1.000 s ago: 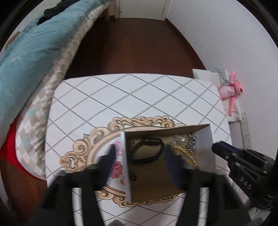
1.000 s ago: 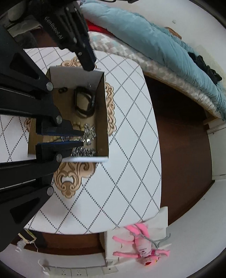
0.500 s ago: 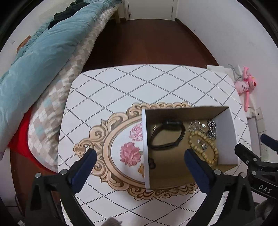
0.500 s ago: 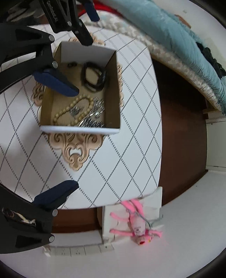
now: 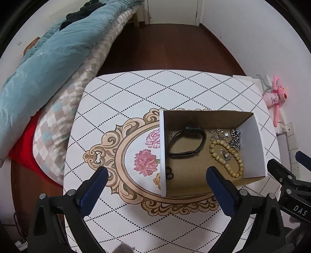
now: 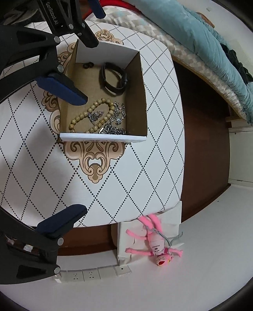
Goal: Organize jewelry
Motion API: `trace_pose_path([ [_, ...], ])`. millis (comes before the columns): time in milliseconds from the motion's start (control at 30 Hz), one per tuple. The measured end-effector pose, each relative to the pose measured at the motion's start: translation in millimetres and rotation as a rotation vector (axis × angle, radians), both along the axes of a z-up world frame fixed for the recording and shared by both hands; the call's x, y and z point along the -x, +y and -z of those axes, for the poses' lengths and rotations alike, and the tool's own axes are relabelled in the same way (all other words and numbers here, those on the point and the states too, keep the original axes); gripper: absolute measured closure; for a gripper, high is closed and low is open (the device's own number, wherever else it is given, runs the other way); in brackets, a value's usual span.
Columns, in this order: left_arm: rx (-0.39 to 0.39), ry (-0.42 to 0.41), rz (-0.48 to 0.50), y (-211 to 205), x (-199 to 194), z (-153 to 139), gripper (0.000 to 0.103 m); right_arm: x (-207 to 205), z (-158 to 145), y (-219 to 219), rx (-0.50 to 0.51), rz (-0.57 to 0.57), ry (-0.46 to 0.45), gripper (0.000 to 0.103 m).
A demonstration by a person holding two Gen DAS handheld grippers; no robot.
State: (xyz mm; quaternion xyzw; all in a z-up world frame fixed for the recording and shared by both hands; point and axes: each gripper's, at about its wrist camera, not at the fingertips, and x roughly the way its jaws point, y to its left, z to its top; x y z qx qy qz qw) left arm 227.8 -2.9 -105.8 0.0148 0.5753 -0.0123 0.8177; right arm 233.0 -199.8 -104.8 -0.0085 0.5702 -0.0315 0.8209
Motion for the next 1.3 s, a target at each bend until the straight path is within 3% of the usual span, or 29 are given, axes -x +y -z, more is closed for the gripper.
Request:
trace_pose_path([
  [433,0.014,-0.137,-0.022,1,60,-67,0.0,55,-62,-2,-0.01,0.02,-0.135,0.0],
  [900,0.057,-0.329,0.008,-2,146,-163,0.0,159,-170,2,-0.002,0.024,-0.351,0.0],
  [1300,0.1,-0.396,0.023,0,191,-207,0.0,229,-237,3,0.005,0.027,-0.471,0.0],
])
